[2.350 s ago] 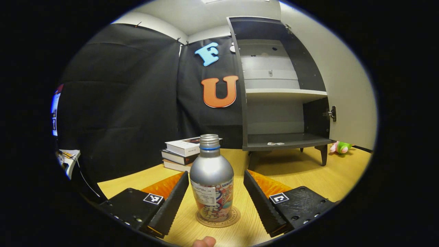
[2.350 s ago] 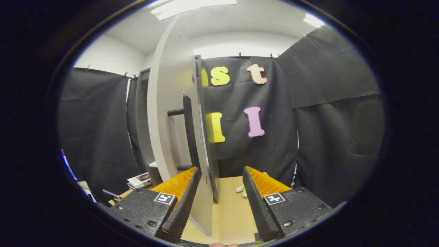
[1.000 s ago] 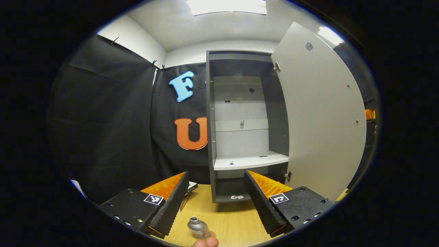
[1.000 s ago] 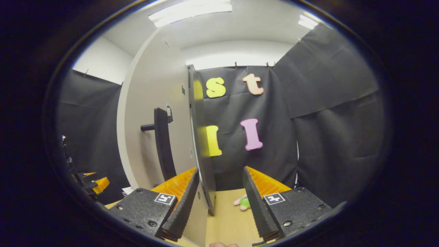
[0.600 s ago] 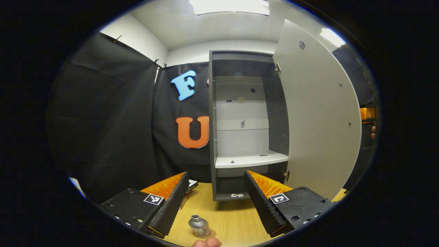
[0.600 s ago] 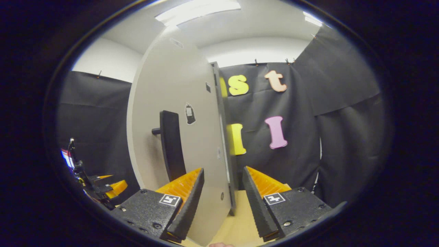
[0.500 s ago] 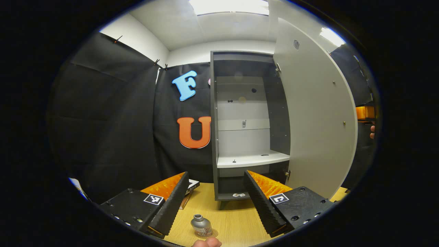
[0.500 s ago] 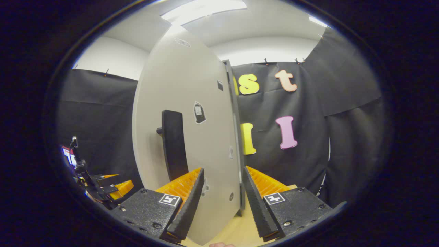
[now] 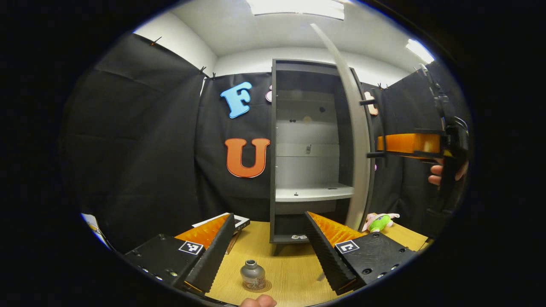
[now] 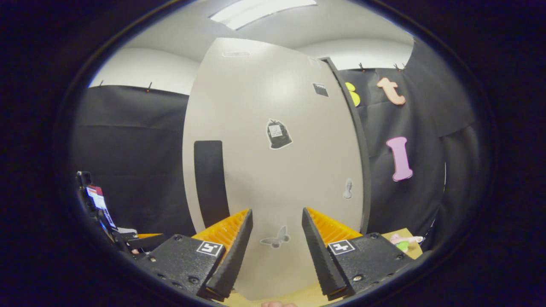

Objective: Open the cabinet door with the right hand, grasp the bottle in the cabinet with the left hand and place it on the coaster, then close the cabinet door with the right hand.

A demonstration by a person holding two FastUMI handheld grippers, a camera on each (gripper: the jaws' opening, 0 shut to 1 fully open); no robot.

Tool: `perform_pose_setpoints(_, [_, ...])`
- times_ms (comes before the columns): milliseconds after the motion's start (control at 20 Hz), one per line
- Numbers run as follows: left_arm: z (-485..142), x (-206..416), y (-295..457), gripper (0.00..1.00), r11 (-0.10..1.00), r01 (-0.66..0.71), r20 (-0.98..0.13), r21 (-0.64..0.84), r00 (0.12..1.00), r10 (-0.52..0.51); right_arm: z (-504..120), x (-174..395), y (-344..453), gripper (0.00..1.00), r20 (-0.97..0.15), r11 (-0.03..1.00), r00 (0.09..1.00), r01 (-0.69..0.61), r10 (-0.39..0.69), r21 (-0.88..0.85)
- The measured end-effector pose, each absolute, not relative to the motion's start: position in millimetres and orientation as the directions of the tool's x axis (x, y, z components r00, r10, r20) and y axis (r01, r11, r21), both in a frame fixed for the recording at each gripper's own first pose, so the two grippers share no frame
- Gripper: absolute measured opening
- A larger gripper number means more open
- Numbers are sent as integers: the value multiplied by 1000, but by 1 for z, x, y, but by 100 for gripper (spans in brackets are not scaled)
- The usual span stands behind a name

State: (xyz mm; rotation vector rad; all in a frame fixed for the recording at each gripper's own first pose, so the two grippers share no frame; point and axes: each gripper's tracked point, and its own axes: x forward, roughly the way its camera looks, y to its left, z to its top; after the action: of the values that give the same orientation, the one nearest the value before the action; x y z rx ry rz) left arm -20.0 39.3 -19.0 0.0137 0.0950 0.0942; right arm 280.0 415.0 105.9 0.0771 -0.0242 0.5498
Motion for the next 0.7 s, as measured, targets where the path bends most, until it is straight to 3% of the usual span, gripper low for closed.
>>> perform_pose_setpoints(350, [-24,-19,57,96,992,-113,-103,56,988,118,102,348,505,76,53,849,851,-526,523,53])
perform_pose_setpoints(500, [-33,-17,61,96,991,-120,-113,63,986,126,107,368,513,73,71,866,867,-497,493,48])
perform_pose_setpoints(700, [-36,-17,62,96,991,-121,-118,57,985,127,109,376,518,77,78,873,872,-486,484,23])
